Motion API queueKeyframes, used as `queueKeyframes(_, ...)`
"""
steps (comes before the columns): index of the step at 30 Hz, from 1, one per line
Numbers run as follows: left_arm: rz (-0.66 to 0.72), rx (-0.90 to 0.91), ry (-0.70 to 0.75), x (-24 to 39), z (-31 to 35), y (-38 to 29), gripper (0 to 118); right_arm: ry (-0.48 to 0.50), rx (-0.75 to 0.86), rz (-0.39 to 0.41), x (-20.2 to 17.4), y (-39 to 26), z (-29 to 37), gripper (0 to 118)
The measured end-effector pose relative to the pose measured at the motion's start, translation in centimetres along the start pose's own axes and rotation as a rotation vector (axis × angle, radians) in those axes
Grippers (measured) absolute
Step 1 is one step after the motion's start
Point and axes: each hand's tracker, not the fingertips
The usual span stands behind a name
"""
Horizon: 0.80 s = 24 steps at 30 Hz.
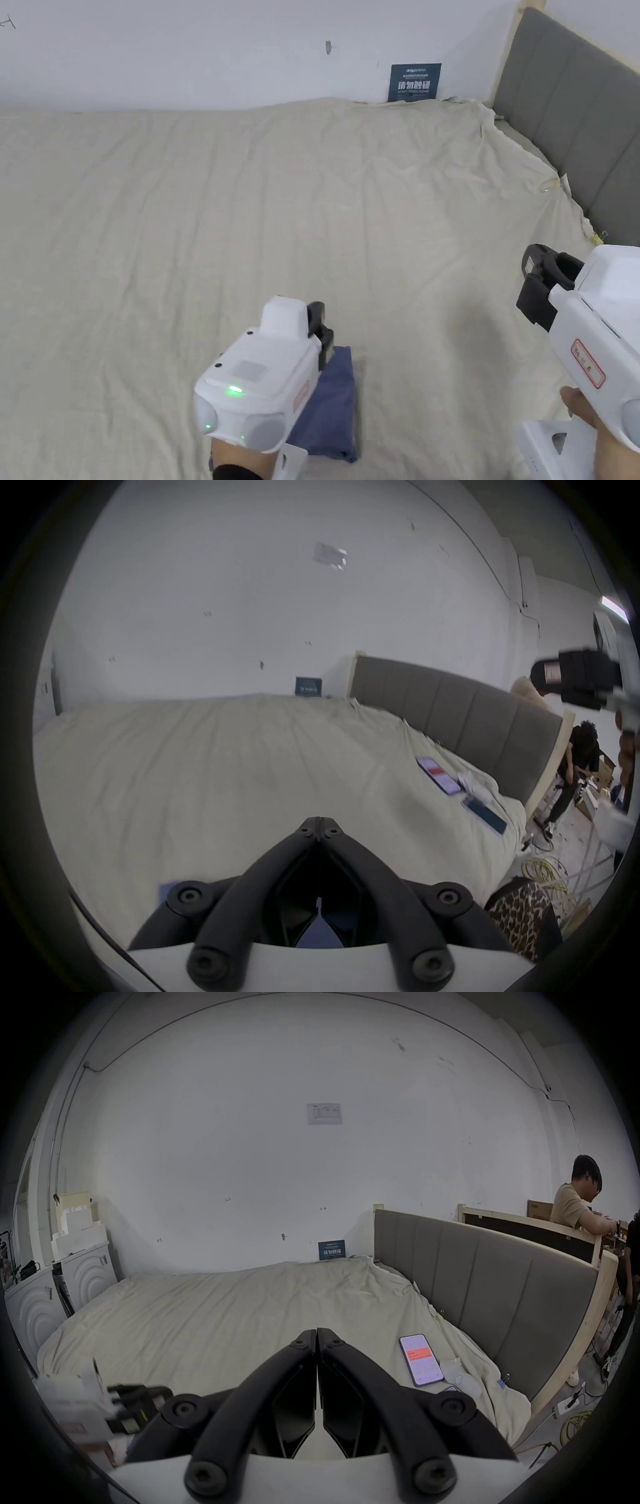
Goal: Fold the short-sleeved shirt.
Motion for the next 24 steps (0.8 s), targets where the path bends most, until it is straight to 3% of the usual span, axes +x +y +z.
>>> queueKeyframes(10,-0.08,0.212,0.206,-5.9,8.1,7.4,0,0.058,0.09,0.017,-3.4,2.0,0.3,0)
queueKeyframes(24,-0.048,0.341,0.443,-12.0,15.0,8.1,0,0.105,0.16,0.017,-7.0,2.2,0.5,0)
